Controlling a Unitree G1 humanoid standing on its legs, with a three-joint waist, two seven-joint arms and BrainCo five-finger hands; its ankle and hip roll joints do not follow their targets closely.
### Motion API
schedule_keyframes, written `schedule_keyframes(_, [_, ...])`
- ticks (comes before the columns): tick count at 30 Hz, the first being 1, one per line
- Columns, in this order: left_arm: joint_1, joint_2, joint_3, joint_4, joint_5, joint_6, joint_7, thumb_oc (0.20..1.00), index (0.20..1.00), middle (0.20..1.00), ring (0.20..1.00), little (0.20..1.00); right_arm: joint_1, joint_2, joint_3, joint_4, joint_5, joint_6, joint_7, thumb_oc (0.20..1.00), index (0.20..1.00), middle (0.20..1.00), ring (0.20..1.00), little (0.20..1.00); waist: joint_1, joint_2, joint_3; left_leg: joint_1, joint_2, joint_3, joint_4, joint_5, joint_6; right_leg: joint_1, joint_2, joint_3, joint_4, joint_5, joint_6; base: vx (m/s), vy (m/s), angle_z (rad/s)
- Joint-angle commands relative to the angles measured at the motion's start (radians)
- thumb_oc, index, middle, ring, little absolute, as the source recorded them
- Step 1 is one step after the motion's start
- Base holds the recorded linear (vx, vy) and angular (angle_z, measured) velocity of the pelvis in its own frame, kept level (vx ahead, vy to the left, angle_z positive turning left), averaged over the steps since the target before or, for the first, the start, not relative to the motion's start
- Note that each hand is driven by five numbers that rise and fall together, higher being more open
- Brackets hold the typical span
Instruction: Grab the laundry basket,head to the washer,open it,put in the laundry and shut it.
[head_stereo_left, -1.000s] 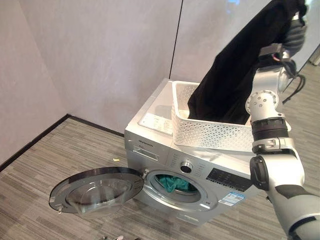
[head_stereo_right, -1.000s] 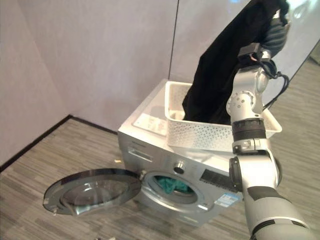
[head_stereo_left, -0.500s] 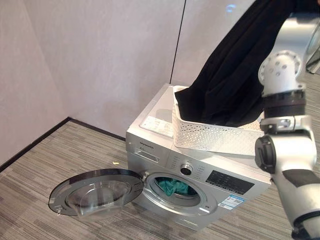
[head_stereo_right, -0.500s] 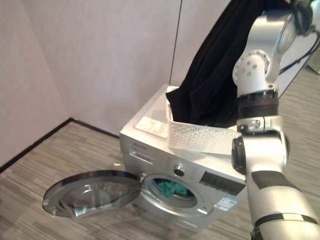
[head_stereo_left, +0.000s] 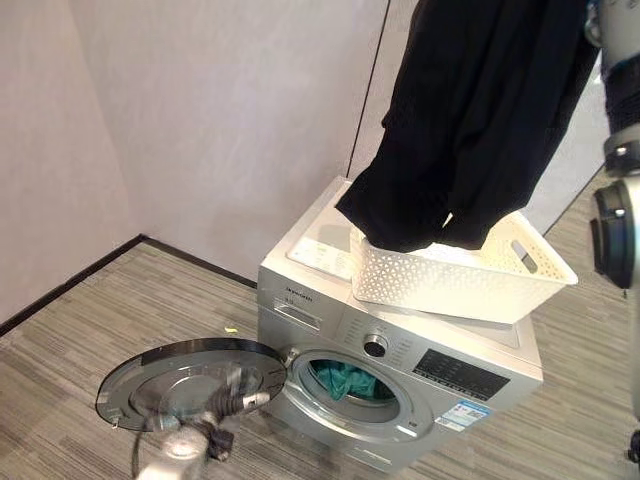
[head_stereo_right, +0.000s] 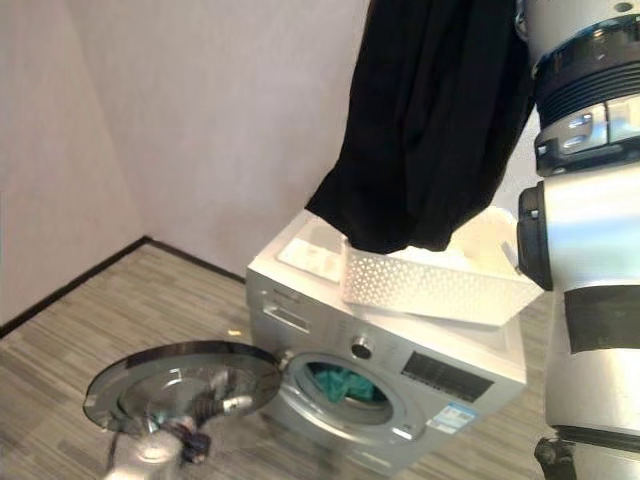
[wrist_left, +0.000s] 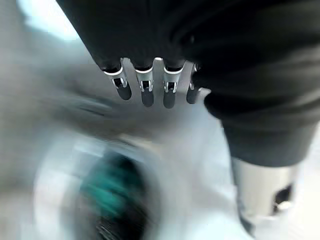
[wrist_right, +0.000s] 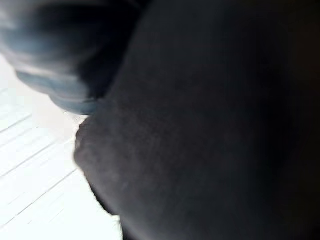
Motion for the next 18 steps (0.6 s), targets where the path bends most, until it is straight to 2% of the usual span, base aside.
schedule_keyframes(1, [0.0,0.091,0.131,0.067,-0.153,-0.011,-0.071,1.0,1.0,1.0,1.0,1.0,-0.103,-0.071,0.09,0.065,0.066,0.01,0.021,0.2,0.2,0.2,0.2,0.2,0.018,0.008,-0.07,0.016,0.004,0.024,0.001,-0.057,0.002,-0.02,-0.001,-0.014,0.007,0.017,0.03,0.03,0.007,0.13])
schedule_keyframes(5, [0.033,0.314,0.309,-0.163,-0.284,-0.037,-0.107,1.0,1.0,1.0,1.0,1.0,-0.134,-0.122,0.136,0.047,0.092,-0.007,0.01,0.2,0.2,0.2,0.2,0.2,0.047,-0.009,-0.082,0.012,0.0,-0.016,0.002,-0.055,-0.01,-0.009,-0.003,-0.037,0.007,0.007,0.033,0.04,-0.008,0.22])
schedule_keyframes(9, [-0.002,0.379,0.371,-0.27,-0.362,-0.072,-0.105,1.0,1.0,1.0,1.0,1.0,-0.163,-0.144,0.174,0.047,0.11,-0.02,0.005,0.2,0.2,0.2,0.2,0.2,0.052,-0.025,-0.089,0.008,-0.006,-0.049,0.002,-0.053,-0.015,-0.003,-0.003,-0.057,0.007,0.001,0.032,0.04,-0.011,0.31])
schedule_keyframes(13, [-0.089,0.404,0.36,-0.32,-0.431,-0.094,-0.109,1.0,1.0,1.0,1.0,1.0,-0.185,-0.136,0.193,0.06,0.142,-0.03,0.015,0.2,0.2,0.2,0.2,0.2,0.047,-0.035,-0.101,0.008,-0.011,-0.071,0.003,-0.052,-0.019,0.006,-0.004,-0.073,0.007,-0.004,0.031,0.04,-0.008,0.22])
schedule_keyframes(18, [-0.304,0.376,0.216,-0.298,-0.416,-0.114,-0.068,1.0,1.0,1.0,1.0,1.0,-0.195,-0.093,0.219,0.089,0.145,-0.019,0.026,0.2,0.2,0.2,0.2,0.2,0.036,-0.041,-0.113,0.01,-0.012,-0.079,0.004,-0.055,-0.019,0.009,-0.003,-0.077,0.007,-0.006,0.03,0.03,-0.002,0.05])
